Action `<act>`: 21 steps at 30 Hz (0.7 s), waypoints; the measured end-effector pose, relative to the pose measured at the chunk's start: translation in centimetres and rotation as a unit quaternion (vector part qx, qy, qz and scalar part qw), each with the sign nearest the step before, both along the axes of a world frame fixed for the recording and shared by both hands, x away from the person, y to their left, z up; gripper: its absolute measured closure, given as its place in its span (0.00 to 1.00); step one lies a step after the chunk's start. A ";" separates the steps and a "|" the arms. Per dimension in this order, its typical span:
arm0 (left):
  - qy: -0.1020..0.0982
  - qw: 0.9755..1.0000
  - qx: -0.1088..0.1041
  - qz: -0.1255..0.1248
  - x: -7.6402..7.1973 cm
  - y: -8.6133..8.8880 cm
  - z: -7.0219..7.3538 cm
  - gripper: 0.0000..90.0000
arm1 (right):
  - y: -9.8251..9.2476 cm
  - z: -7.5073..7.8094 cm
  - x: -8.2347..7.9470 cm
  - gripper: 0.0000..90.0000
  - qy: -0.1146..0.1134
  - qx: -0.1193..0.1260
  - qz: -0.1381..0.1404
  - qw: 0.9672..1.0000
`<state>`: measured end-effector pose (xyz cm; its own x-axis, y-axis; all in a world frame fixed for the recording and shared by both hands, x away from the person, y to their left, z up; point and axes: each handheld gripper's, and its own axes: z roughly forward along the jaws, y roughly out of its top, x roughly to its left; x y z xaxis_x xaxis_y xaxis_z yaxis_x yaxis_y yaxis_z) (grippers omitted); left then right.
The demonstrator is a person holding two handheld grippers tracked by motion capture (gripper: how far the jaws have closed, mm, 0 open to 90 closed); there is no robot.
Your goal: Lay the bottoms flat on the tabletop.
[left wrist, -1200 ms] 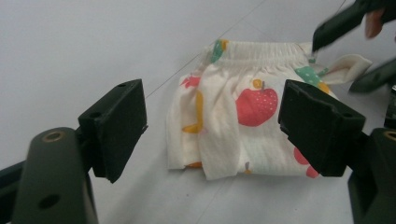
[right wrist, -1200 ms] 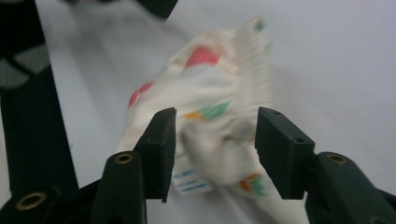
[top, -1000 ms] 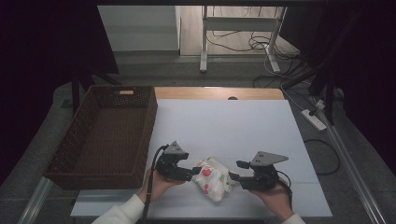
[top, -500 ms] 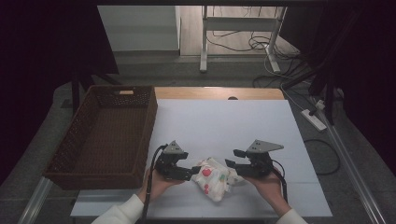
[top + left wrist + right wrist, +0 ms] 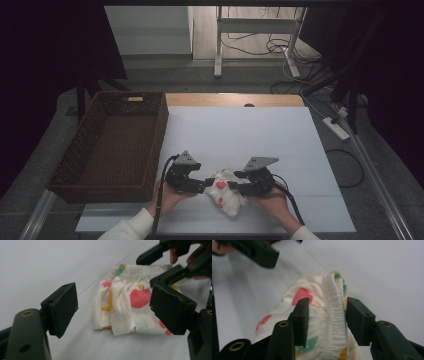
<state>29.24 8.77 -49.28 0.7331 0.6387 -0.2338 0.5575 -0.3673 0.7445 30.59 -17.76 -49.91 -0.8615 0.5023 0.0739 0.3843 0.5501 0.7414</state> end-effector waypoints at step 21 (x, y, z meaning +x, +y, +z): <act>-0.010 1.000 -0.006 0.003 -0.4 0.7 0.6 0.24 | 1.7 0.6 -3.9 0.83 -0.033 -0.019 0.093 0.995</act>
